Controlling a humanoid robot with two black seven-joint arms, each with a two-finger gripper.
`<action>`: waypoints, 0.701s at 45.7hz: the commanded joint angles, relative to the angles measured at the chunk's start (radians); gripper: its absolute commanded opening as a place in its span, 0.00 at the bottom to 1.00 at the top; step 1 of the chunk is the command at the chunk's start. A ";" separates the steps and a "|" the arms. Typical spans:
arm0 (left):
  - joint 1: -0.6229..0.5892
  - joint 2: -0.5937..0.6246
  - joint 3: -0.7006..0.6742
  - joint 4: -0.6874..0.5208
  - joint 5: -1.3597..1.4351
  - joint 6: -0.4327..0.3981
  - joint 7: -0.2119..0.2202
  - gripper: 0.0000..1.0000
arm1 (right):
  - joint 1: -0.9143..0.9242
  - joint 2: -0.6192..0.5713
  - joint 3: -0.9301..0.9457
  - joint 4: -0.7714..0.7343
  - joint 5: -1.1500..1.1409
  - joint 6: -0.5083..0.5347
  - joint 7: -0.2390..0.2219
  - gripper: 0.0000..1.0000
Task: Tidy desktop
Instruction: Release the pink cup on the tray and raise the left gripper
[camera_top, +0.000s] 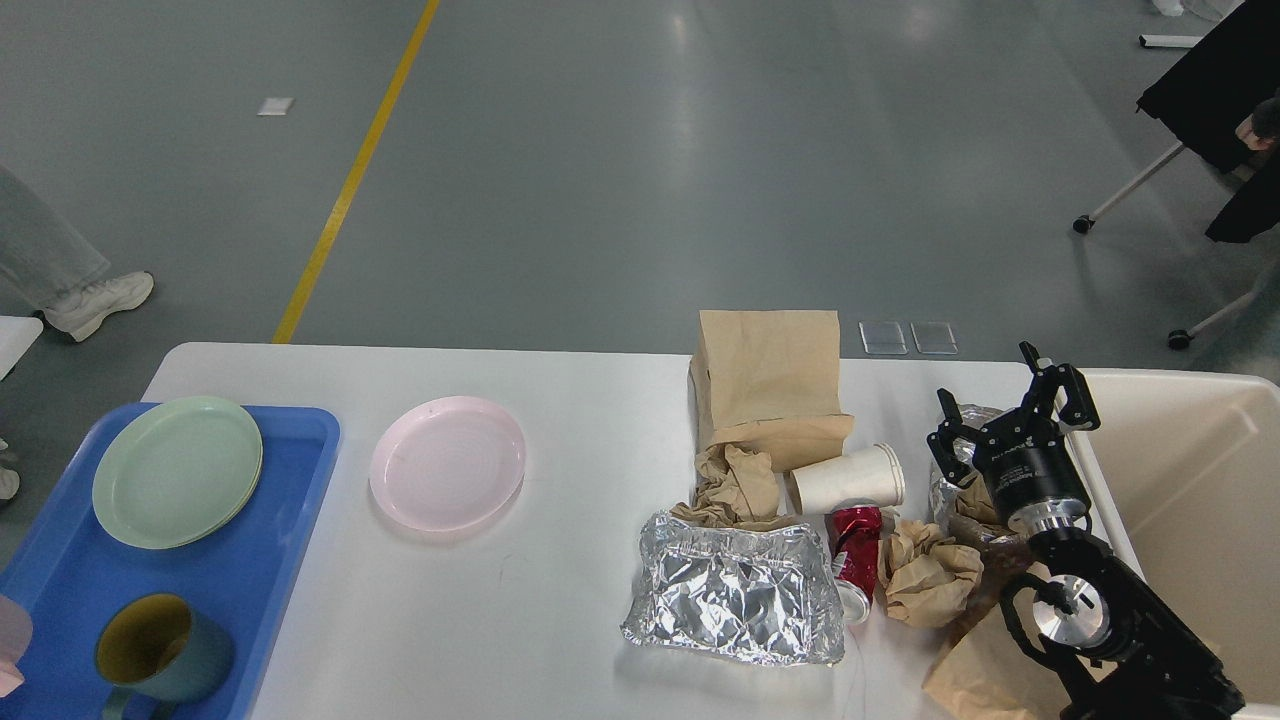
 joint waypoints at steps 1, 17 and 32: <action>0.014 -0.035 -0.001 0.009 -0.007 0.021 0.004 0.00 | 0.000 0.000 0.000 0.000 0.000 0.000 0.000 1.00; 0.071 -0.060 -0.002 0.009 -0.015 0.093 0.007 0.01 | 0.000 0.000 0.000 0.000 0.000 0.000 0.000 1.00; 0.114 -0.081 -0.020 0.012 -0.020 0.147 0.015 0.03 | 0.000 0.000 0.000 0.000 0.000 0.000 0.000 1.00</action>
